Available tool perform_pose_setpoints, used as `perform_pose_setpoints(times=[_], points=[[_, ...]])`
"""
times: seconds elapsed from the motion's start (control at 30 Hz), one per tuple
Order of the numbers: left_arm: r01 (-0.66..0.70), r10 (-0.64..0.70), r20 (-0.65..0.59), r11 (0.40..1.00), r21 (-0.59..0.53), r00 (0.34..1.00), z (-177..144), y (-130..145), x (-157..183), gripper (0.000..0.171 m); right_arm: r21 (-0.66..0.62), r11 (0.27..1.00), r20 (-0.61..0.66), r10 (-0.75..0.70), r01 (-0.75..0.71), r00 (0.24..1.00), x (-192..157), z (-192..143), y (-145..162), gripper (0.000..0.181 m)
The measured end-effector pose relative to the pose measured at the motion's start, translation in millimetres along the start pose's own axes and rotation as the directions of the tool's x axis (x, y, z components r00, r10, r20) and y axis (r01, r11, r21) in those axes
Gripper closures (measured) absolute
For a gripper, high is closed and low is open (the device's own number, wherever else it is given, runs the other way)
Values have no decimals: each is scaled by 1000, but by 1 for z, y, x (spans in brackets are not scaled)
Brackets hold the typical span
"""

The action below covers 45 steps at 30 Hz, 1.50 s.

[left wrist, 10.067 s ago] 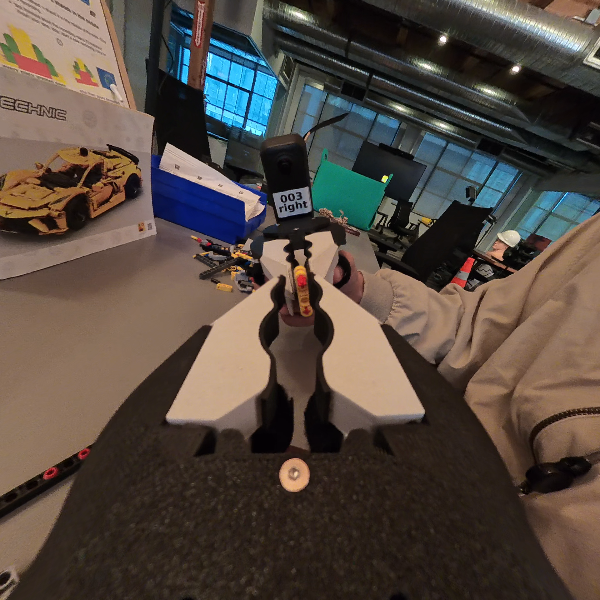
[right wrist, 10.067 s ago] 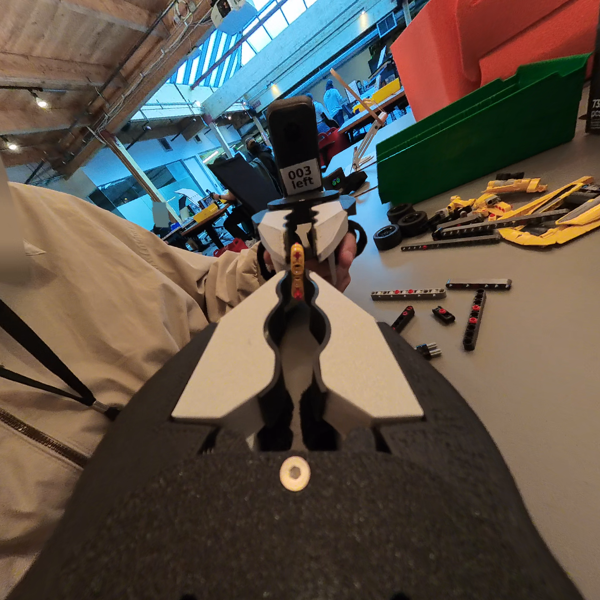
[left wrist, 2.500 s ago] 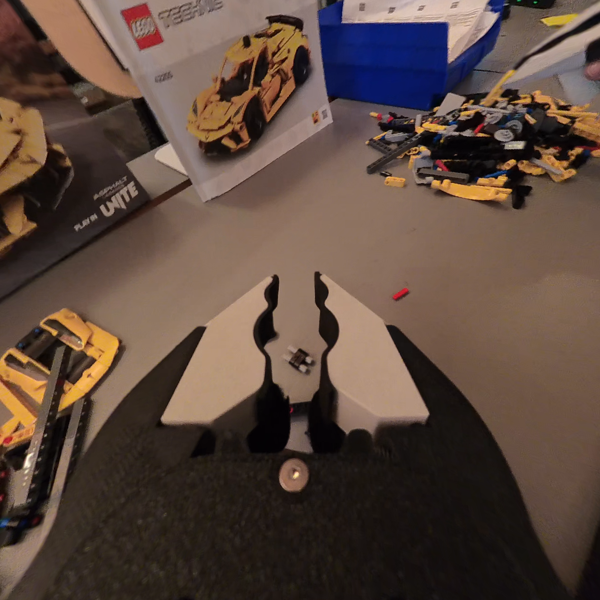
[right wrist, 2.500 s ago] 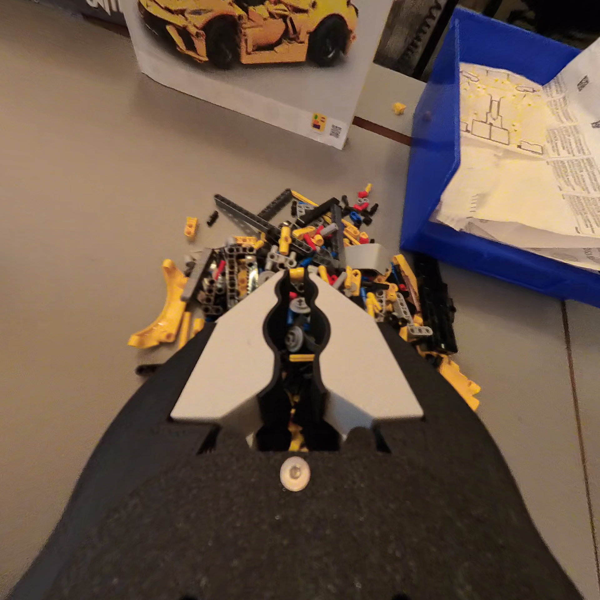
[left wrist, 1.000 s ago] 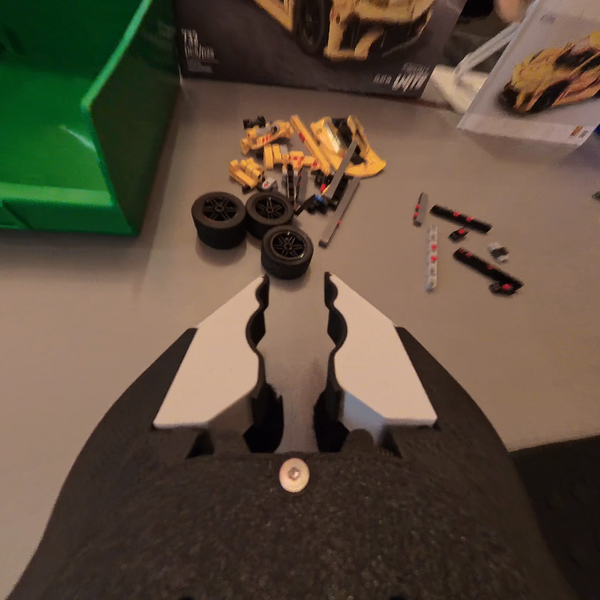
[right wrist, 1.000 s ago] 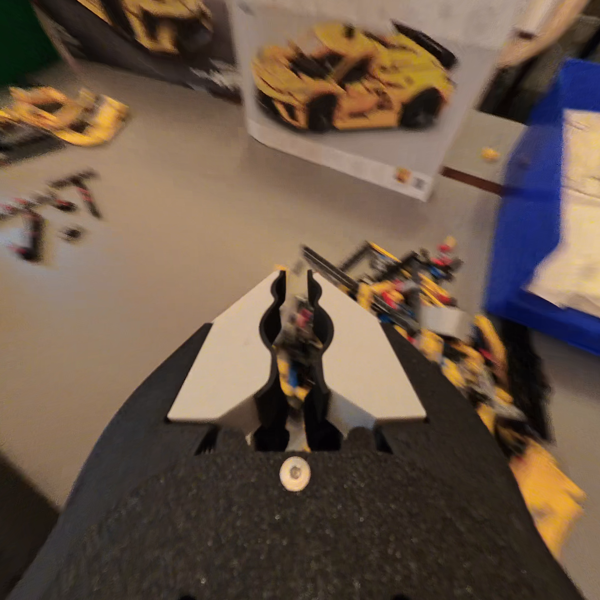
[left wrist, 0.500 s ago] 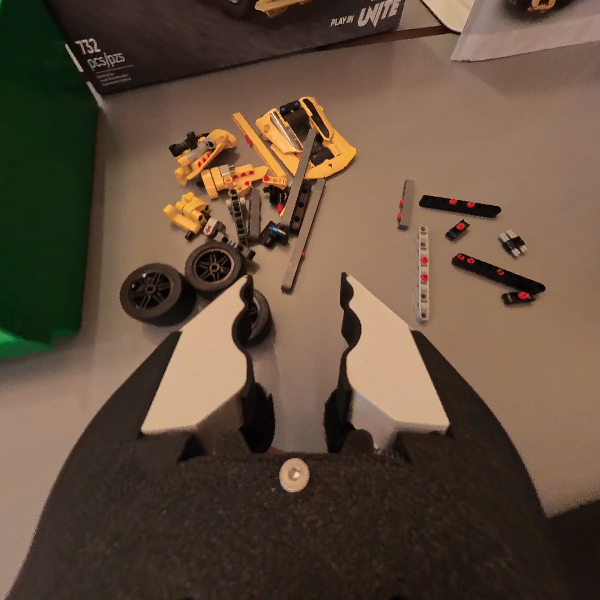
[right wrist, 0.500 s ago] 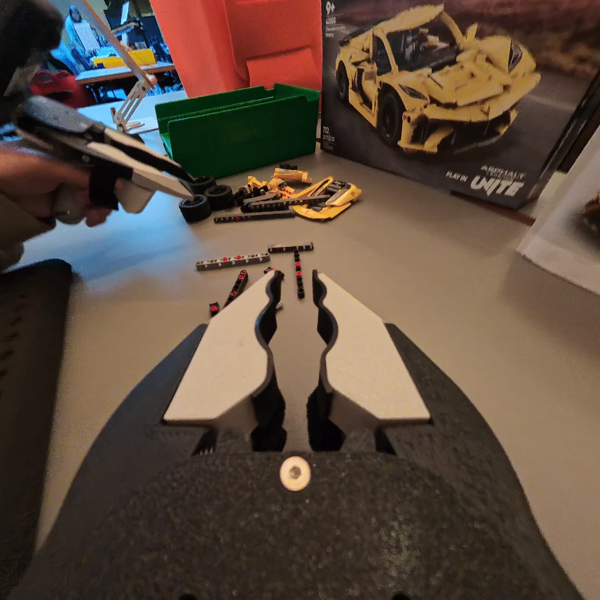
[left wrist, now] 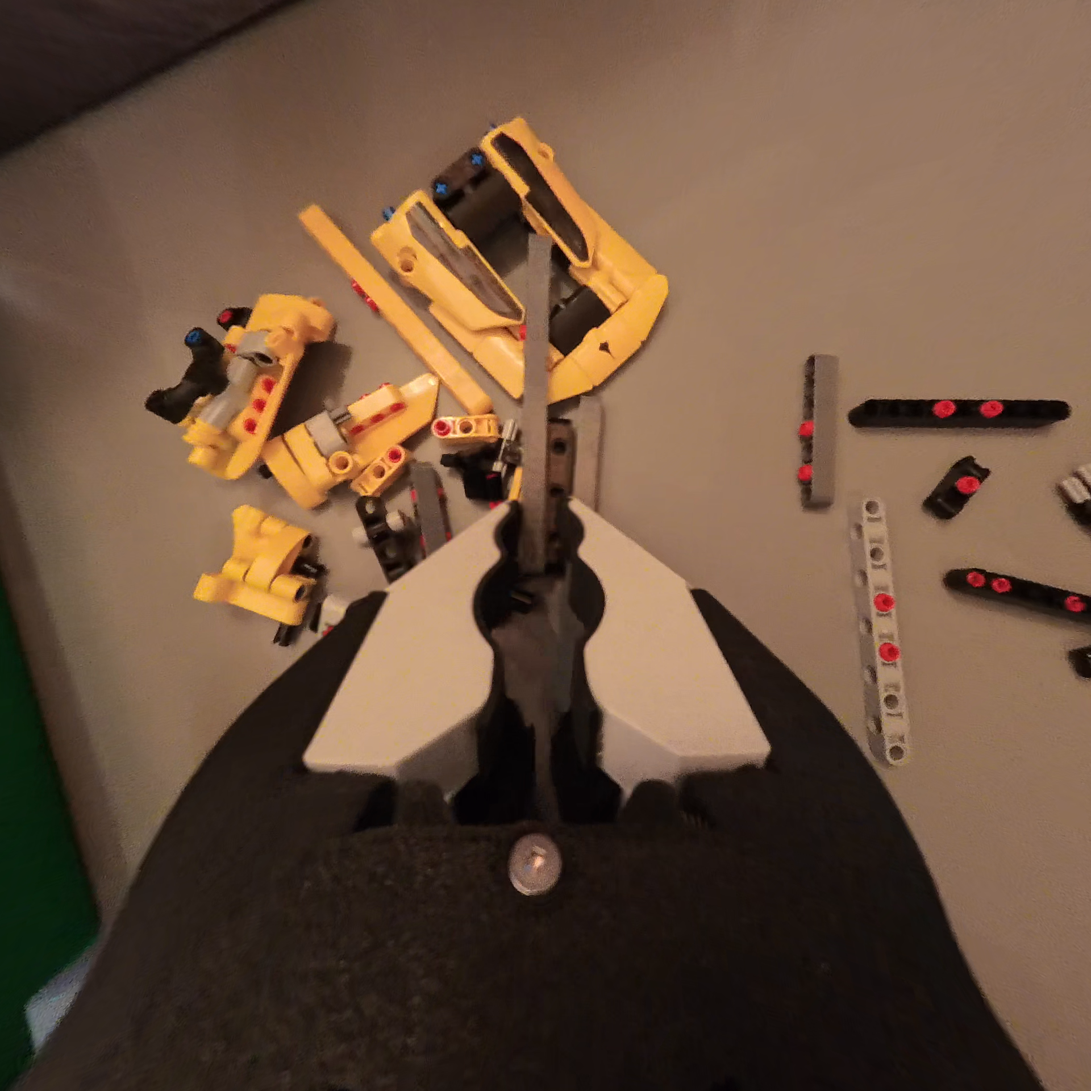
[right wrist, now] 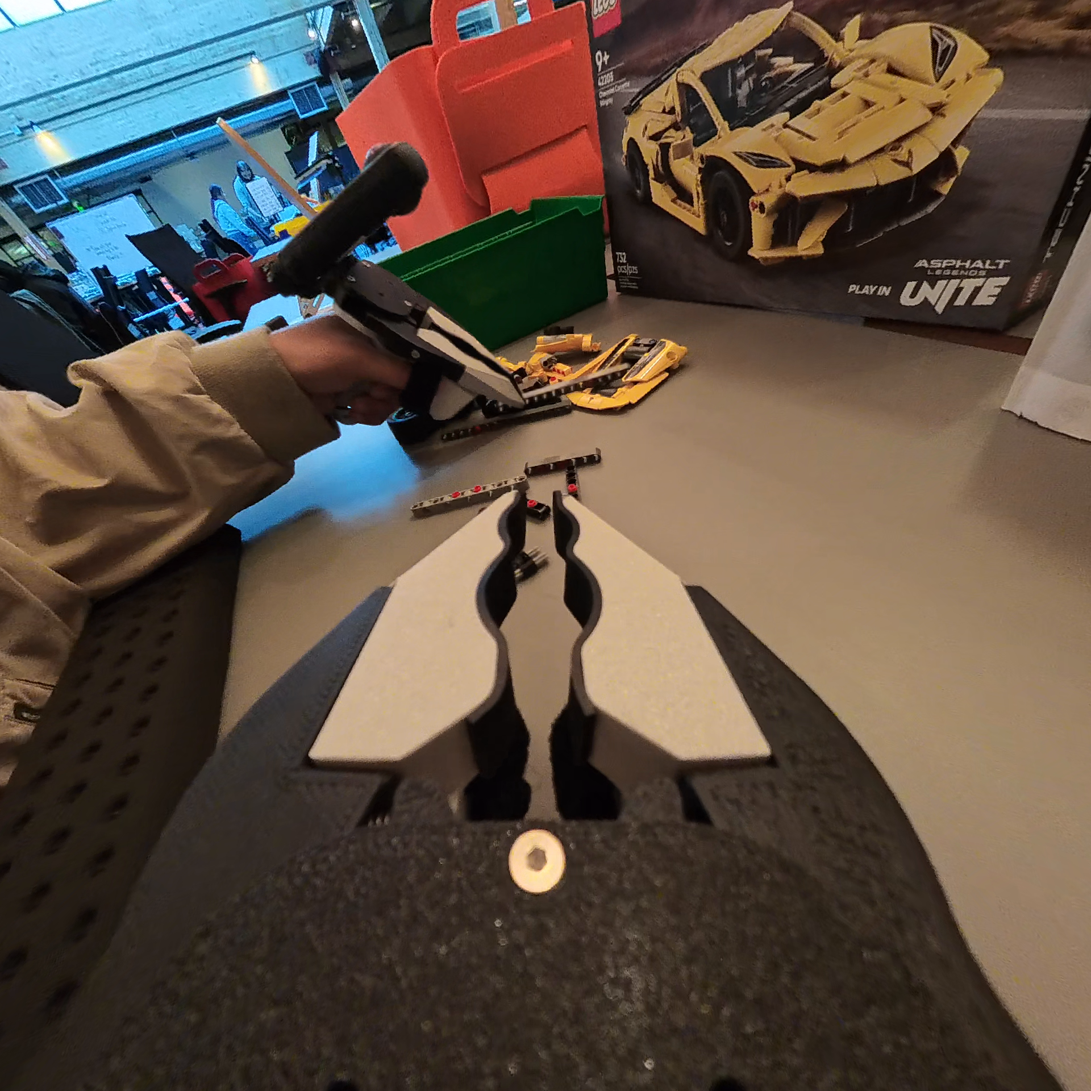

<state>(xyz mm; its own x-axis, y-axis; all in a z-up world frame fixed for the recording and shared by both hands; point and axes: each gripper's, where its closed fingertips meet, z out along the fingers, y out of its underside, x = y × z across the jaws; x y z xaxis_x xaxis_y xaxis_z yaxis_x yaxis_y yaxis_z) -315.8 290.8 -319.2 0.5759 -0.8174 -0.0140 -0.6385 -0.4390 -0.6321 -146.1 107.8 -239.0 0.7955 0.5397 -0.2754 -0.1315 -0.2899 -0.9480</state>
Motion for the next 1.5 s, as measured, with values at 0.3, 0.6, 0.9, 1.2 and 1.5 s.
perform_pose_setpoints(times=[0.3,0.6,0.9,1.2,1.5], points=[[-306,276,252,948,88,928,-49,-7,23,164,-10,997,0,70,-70,998,4,1,4,175],[-92,88,47,993,68,995,-44,50,62,164,-11,983,55,184,-183,981,1,5,7,174],[125,-130,32,982,140,991,-41,37,30,140,-27,974,63,225,-224,972,1,4,12,173],[138,-152,119,984,114,981,-24,18,1,143,-60,966,78,256,-251,964,-2,8,18,173],[120,-133,258,991,64,957,-15,21,-13,159,-62,965,67,258,-254,964,0,5,18,173]])
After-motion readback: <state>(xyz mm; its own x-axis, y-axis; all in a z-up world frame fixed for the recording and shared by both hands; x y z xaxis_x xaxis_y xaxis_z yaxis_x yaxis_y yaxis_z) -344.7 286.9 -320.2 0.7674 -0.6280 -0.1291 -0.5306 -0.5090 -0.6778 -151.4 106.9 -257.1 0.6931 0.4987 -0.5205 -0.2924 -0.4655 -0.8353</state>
